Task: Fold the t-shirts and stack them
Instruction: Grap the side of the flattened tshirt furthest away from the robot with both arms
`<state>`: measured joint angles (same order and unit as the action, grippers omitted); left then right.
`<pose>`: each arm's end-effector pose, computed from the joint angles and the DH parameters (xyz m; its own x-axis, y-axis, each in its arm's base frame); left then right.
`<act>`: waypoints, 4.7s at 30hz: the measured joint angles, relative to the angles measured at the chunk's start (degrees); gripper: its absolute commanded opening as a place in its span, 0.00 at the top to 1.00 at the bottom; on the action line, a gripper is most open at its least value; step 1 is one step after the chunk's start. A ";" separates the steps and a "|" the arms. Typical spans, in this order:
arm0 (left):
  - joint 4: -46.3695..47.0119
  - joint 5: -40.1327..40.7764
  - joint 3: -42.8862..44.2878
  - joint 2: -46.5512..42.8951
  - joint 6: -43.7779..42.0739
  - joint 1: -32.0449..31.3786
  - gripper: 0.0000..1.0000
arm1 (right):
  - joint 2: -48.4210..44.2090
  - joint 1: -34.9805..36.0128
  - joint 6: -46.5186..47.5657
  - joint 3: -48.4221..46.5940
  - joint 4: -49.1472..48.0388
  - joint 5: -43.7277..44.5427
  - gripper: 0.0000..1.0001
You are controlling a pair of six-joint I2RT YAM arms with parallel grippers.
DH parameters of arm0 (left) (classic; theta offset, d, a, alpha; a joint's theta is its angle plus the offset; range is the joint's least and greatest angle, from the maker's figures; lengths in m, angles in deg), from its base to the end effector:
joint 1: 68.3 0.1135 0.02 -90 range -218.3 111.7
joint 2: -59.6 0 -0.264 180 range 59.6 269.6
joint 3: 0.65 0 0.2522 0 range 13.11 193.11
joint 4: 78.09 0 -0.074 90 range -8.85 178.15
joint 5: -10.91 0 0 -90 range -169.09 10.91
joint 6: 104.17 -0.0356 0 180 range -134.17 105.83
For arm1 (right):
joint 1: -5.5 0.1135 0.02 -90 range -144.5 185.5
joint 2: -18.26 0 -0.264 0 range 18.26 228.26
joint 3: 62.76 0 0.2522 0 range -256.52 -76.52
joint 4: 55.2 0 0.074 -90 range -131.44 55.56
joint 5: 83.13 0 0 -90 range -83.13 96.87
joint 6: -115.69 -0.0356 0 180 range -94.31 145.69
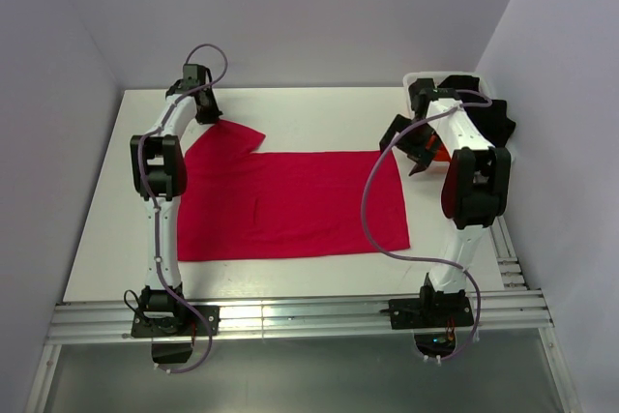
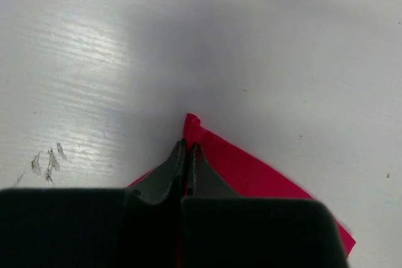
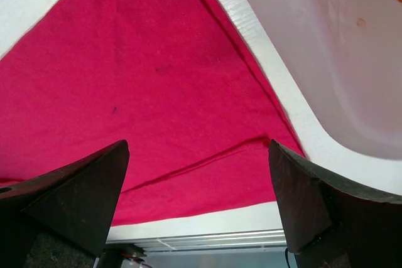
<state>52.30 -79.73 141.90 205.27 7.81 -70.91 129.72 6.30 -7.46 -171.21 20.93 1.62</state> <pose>0.5556 -0.0257 0.1614 -0.7568 -0.3402 -0.5582 -0.2491 0.9396 -0.2349 0.3890 0.0087 0.2385 -0.8392 0.5329 -0.1086 0.5109 0.8409 0.1783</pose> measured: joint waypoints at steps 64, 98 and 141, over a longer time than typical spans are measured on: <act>-6.88 -1.05 -18.40 -13.09 5.81 -0.33 1.00 | 14.88 1.64 2.67 -13.16 -12.04 -0.63 0.09; -10.82 -1.62 -15.98 -13.66 5.66 -0.33 1.00 | 29.18 5.49 3.21 -33.86 10.40 16.37 0.10; -12.48 0.79 -11.91 -13.64 4.48 2.03 1.00 | 32.37 3.87 5.77 -34.01 15.54 6.78 1.00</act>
<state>39.82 -78.95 129.99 191.63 12.29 -68.88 162.09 10.17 -1.69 -205.22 36.47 8.39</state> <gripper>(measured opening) 0.030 0.023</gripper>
